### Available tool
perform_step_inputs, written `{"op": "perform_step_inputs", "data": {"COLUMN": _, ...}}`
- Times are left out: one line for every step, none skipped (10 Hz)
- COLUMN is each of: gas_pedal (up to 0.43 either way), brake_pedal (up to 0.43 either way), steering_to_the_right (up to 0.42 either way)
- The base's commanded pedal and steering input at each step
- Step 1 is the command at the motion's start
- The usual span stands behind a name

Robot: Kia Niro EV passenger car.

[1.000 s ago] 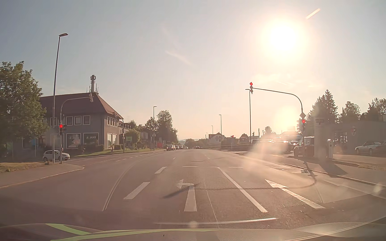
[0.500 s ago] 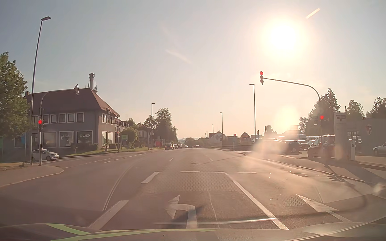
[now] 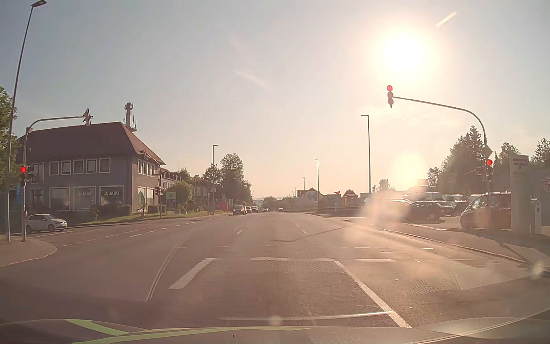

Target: Follow the waypoints while adhering to traffic rules and regulations

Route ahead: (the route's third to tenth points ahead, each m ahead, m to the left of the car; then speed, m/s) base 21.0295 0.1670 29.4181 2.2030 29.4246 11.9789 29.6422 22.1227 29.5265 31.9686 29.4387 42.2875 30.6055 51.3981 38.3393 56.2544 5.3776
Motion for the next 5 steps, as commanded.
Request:
{"op": "perform_step_inputs", "data": {"gas_pedal": 0.0, "brake_pedal": 0.238, "steering_to_the_right": 0.0}}
{"op": "perform_step_inputs", "data": {"gas_pedal": 0.0, "brake_pedal": 0.244, "steering_to_the_right": 0.0}}
{"op": "perform_step_inputs", "data": {"gas_pedal": 0.0, "brake_pedal": 0.244, "steering_to_the_right": 0.0}}
{"op": "perform_step_inputs", "data": {"gas_pedal": 0.0, "brake_pedal": 0.256, "steering_to_the_right": 0.001}}
{"op": "perform_step_inputs", "data": {"gas_pedal": 0.0, "brake_pedal": 0.256, "steering_to_the_right": 0.0}}
